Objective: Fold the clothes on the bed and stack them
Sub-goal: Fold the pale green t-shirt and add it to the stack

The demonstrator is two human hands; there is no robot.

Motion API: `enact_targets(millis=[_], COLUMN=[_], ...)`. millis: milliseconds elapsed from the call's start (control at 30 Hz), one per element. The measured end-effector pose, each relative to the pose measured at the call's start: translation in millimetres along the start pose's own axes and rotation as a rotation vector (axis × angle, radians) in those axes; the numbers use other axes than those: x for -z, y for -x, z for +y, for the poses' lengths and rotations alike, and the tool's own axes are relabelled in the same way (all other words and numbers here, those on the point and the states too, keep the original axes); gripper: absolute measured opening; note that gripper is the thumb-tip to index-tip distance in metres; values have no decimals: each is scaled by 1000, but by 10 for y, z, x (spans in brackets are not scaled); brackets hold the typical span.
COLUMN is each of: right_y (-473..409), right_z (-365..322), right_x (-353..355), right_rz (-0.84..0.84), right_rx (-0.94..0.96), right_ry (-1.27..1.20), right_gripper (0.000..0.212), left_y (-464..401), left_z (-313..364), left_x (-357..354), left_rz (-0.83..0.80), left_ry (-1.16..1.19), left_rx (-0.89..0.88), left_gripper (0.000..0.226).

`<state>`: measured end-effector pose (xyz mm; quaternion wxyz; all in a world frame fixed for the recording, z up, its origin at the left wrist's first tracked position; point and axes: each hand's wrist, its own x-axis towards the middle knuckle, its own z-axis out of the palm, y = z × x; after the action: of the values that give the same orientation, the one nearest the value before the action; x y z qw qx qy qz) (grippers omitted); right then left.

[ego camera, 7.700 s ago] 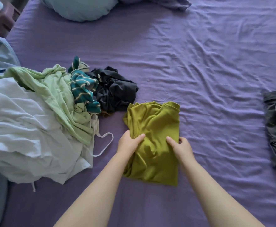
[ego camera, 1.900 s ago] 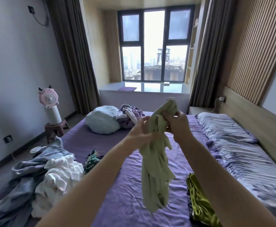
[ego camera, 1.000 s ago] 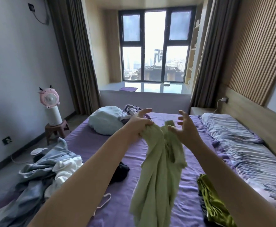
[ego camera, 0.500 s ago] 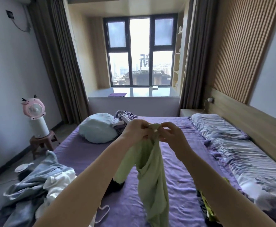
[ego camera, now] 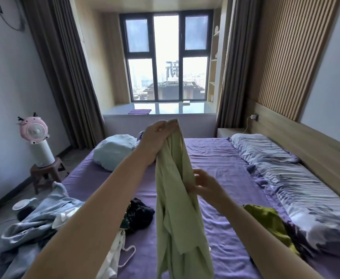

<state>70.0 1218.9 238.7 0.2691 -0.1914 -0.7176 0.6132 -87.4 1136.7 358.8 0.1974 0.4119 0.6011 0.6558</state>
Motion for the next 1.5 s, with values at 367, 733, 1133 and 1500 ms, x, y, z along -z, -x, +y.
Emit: enact_targets(millis=[367, 733, 1133, 1500], right_y=[-27, -136, 34, 28], right_z=[-420, -538, -642, -653], right_x=[163, -94, 191, 504], right_rz=[203, 137, 111, 221], right_rx=[13, -101, 62, 217], right_ry=[-93, -56, 42, 261], right_gripper=[29, 19, 37, 31], left_y=[239, 764, 315, 7], left_z=[-217, -629, -448, -339], left_x=[448, -19, -265, -248], left_rz=[-29, -345, -136, -218], left_ry=[-588, -605, -365, -474], left_rx=[-130, -187, -272, -286], left_gripper=[27, 72, 26, 17])
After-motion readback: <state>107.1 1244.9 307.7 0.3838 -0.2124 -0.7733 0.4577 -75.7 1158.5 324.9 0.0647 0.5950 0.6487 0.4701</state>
